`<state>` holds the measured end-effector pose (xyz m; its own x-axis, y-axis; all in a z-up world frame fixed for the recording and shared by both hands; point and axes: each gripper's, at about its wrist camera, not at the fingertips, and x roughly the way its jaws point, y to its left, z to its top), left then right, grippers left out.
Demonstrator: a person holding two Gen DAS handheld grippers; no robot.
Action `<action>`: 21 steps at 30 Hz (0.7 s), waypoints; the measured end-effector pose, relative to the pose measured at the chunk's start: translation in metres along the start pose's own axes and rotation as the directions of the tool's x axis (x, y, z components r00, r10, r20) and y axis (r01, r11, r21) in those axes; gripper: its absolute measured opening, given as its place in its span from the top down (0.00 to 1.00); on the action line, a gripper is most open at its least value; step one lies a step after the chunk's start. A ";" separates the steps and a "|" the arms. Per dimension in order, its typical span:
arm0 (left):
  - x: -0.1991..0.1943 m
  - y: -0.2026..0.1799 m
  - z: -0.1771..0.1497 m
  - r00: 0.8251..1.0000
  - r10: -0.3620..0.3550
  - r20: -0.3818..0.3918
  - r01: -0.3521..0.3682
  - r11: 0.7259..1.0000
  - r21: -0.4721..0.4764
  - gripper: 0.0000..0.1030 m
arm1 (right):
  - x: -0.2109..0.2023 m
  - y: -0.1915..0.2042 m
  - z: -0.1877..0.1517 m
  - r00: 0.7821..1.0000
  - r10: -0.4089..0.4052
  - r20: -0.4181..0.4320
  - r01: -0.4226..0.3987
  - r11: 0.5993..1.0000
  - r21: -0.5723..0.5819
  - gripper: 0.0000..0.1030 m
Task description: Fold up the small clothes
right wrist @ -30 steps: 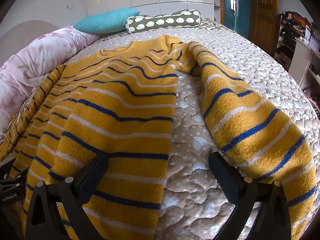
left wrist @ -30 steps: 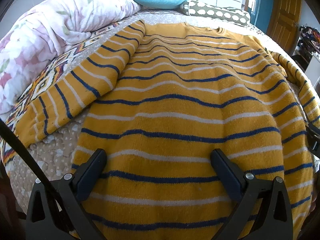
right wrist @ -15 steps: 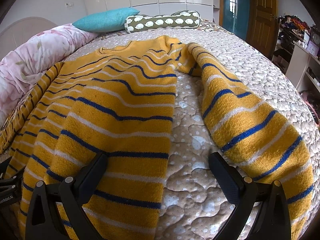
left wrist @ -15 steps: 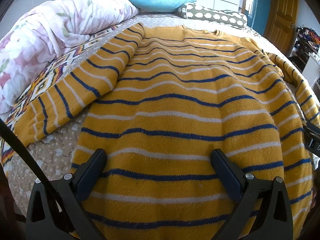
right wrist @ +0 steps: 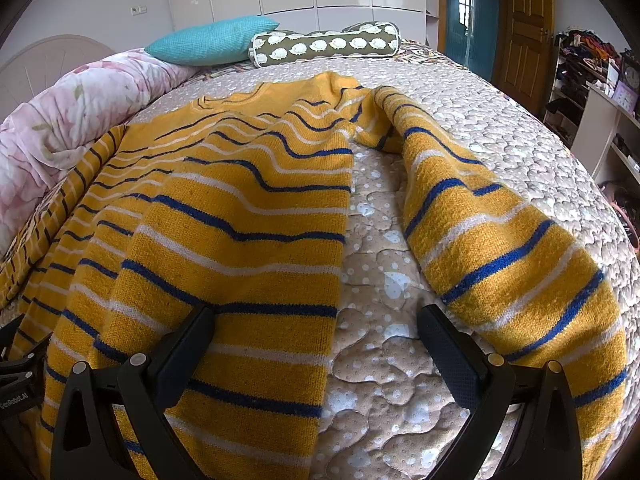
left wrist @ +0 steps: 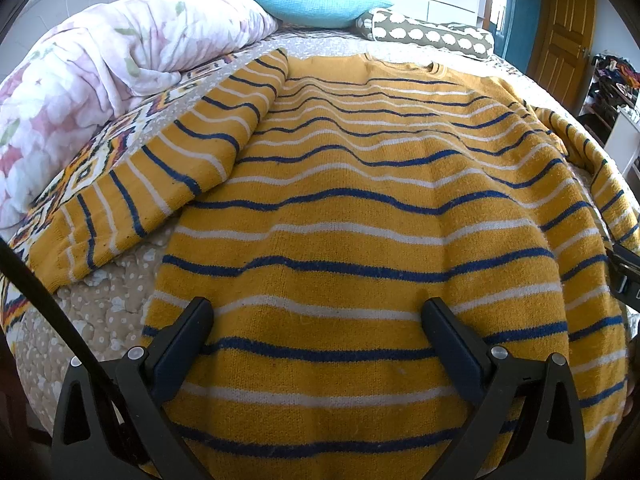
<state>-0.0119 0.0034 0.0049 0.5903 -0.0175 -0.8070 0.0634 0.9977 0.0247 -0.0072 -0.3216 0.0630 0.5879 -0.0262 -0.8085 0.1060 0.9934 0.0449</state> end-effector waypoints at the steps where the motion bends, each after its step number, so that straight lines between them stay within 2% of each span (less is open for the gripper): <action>1: 0.000 0.000 0.000 1.000 0.000 0.001 0.000 1.000 0.000 0.00 | 0.000 0.000 0.000 1.000 0.000 0.000 0.000 1.000 0.000 0.00; 21: 0.000 -0.001 -0.001 1.000 0.001 0.011 -0.001 1.000 -0.001 0.00 | 0.000 -0.001 -0.001 1.000 0.002 0.001 -0.002 1.000 0.000 0.00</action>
<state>-0.0131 0.0028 0.0043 0.5992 -0.0168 -0.8005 0.0618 0.9978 0.0254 -0.0077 -0.3222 0.0623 0.5893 -0.0245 -0.8076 0.1049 0.9934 0.0464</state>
